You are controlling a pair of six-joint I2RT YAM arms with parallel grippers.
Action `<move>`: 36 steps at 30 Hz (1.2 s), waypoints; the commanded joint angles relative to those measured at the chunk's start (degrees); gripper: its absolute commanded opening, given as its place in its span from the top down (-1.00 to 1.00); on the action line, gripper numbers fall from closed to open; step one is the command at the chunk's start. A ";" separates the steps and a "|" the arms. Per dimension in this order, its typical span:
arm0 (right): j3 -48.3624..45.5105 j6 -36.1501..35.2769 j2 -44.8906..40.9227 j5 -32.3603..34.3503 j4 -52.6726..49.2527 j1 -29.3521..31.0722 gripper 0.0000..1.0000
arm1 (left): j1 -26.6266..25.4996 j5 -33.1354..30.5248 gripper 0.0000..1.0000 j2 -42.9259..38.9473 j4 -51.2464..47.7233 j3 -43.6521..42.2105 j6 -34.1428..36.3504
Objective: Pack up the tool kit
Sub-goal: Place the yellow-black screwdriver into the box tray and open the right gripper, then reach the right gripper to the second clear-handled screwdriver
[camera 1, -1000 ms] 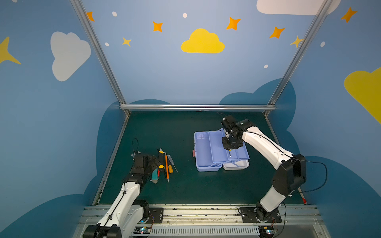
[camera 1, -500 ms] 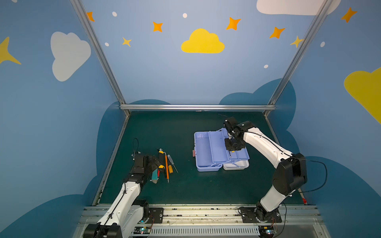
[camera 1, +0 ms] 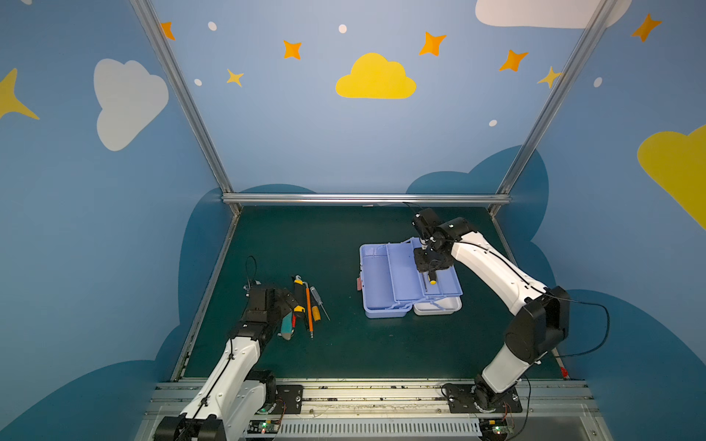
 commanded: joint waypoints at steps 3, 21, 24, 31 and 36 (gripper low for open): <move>3.33 -1.53 3.85 -8.56 8.11 10.41 0.06 | 0.31 -2.12 -0.99 -1.05 -1.17 0.46 -0.17; 30.27 -5.96 37.99 -20.78 13.39 23.86 0.07 | 0.62 -3.03 -0.99 -3.02 -1.31 -1.62 -0.76; 36.00 -5.96 42.53 -21.35 11.33 24.52 0.08 | 0.69 -3.11 -0.99 -3.45 -1.35 -1.83 -0.86; 39.21 -8.30 47.39 -20.87 13.89 25.81 0.11 | 0.85 -3.13 -0.99 -4.31 -1.31 -2.24 -0.97; 39.23 -8.05 49.33 -21.15 15.53 25.85 0.18 | 0.88 -3.20 -0.99 -4.95 -1.26 -2.62 -1.01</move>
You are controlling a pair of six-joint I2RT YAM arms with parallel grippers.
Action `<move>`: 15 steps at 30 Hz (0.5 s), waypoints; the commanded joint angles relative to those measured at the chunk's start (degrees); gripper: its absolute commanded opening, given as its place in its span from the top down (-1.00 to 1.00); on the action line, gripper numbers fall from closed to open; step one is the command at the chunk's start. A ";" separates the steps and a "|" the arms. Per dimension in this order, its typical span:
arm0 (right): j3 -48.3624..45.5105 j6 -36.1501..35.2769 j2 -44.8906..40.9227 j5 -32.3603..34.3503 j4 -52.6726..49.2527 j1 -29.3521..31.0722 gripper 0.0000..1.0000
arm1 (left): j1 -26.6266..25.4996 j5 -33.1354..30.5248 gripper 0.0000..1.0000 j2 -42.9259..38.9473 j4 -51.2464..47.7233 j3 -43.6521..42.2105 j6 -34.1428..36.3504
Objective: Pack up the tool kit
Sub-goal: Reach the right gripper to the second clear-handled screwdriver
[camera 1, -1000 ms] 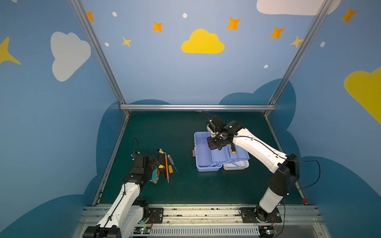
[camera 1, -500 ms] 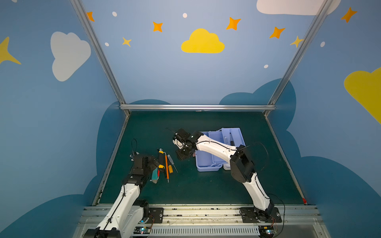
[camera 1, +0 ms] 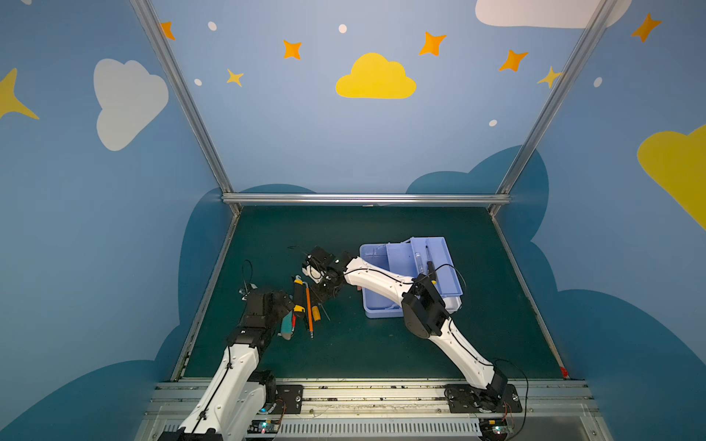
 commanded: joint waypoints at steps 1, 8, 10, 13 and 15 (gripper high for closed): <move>1.37 -0.72 1.90 0.51 1.10 0.34 0.19 | 0.22 -0.73 -0.99 -0.60 -0.47 -0.71 -0.33; 1.48 -1.93 3.85 6.93 0.80 0.62 0.39 | 0.29 -0.66 -0.99 -0.51 -0.19 -0.72 -0.28; 1.44 -2.67 4.12 9.82 0.32 0.91 0.41 | 0.29 -0.60 -0.99 -0.47 -0.08 -0.78 -0.28; 1.49 -4.10 4.36 13.87 0.08 1.52 0.43 | 0.39 -0.55 -0.99 -0.35 0.01 -0.82 -0.29; 1.47 -4.58 4.62 16.20 0.21 1.87 0.47 | 0.37 -0.55 -0.99 -0.23 0.17 -0.87 -0.26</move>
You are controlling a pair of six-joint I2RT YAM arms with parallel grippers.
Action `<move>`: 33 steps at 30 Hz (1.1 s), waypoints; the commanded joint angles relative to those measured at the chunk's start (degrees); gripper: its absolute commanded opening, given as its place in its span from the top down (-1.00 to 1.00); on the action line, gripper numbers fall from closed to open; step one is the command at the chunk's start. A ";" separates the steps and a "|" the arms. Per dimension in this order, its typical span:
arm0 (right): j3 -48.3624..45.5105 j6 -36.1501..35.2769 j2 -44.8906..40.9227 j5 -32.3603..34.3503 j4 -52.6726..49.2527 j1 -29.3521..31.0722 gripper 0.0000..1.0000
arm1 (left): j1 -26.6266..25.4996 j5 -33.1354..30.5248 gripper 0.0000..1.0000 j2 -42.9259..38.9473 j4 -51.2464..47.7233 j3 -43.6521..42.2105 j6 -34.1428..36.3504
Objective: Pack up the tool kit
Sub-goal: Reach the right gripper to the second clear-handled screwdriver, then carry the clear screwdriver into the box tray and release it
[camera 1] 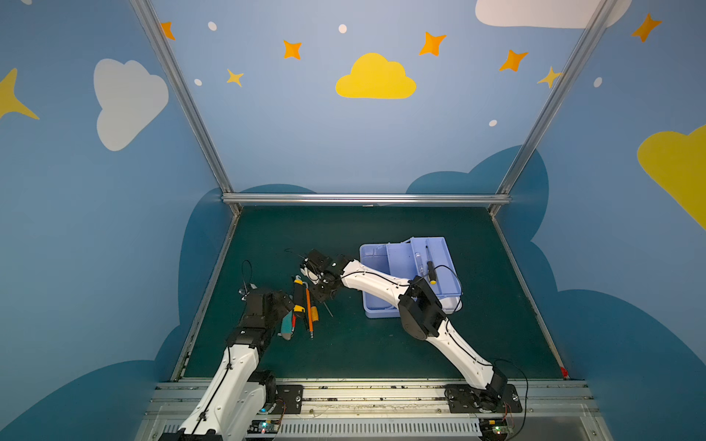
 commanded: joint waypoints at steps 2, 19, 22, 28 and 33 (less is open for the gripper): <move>0.33 -0.17 3.29 9.56 -1.31 0.79 0.49 | 0.29 -0.55 -0.99 0.11 -0.01 -0.73 -0.26; -2.02 3.35 -13.70 3.08 -8.63 -4.54 1.00 | 0.28 -0.57 -0.99 0.17 0.15 -0.82 -0.39; -7.52 4.89 -20.33 2.98 -8.92 -7.47 1.00 | 0.22 -0.47 -0.99 0.25 0.40 -0.84 -0.30; -19.90 6.40 -33.87 7.13 -8.88 -14.39 1.00 | 0.26 -0.38 -0.99 0.74 0.45 -0.73 -0.32; -29.71 6.58 -44.33 11.23 -9.12 -21.57 1.00 | 0.25 0.39 -0.99 1.38 0.99 -0.68 -0.06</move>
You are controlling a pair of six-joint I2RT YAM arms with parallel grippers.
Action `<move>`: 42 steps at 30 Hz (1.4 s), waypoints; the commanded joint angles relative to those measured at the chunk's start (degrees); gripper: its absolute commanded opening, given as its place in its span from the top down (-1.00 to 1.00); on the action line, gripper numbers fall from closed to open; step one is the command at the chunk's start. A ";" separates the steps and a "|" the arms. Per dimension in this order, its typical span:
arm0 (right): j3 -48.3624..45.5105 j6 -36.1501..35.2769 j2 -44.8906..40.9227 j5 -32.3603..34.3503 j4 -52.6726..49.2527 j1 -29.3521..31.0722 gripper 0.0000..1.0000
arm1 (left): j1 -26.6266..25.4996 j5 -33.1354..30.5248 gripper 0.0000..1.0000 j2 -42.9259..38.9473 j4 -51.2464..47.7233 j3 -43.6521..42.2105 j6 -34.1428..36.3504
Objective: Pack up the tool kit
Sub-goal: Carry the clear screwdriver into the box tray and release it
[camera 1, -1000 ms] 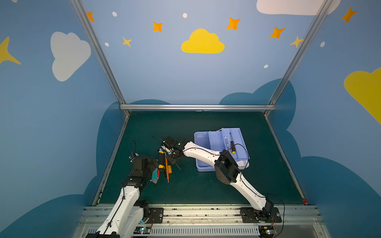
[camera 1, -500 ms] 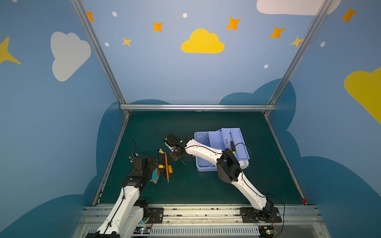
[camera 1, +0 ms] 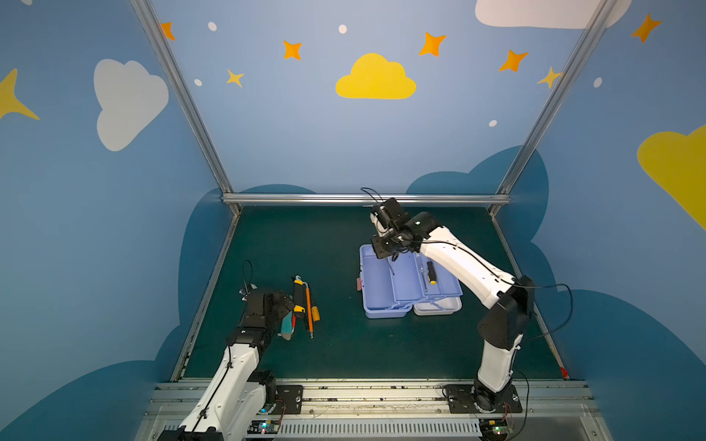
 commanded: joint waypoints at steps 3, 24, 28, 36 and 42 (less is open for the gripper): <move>-9.28 0.64 -8.06 4.23 -1.94 -7.08 1.00 | 0.24 0.60 -0.99 1.13 0.80 -0.64 0.04; -20.55 0.02 -6.62 -2.79 0.01 -22.61 0.52 | 0.29 1.48 -0.99 1.98 1.50 -0.31 0.52; -19.23 0.48 -5.51 -0.95 -1.63 -22.29 0.33 | 0.29 1.66 -0.99 2.19 1.42 -0.21 0.62; -11.10 0.18 -7.69 10.36 -7.16 -12.61 0.12 | 0.28 1.67 -0.99 1.93 1.42 -0.36 0.61; -7.77 -0.60 -3.26 -7.48 0.08 -0.67 0.05 | 0.26 1.23 -0.99 1.51 1.09 -0.44 0.33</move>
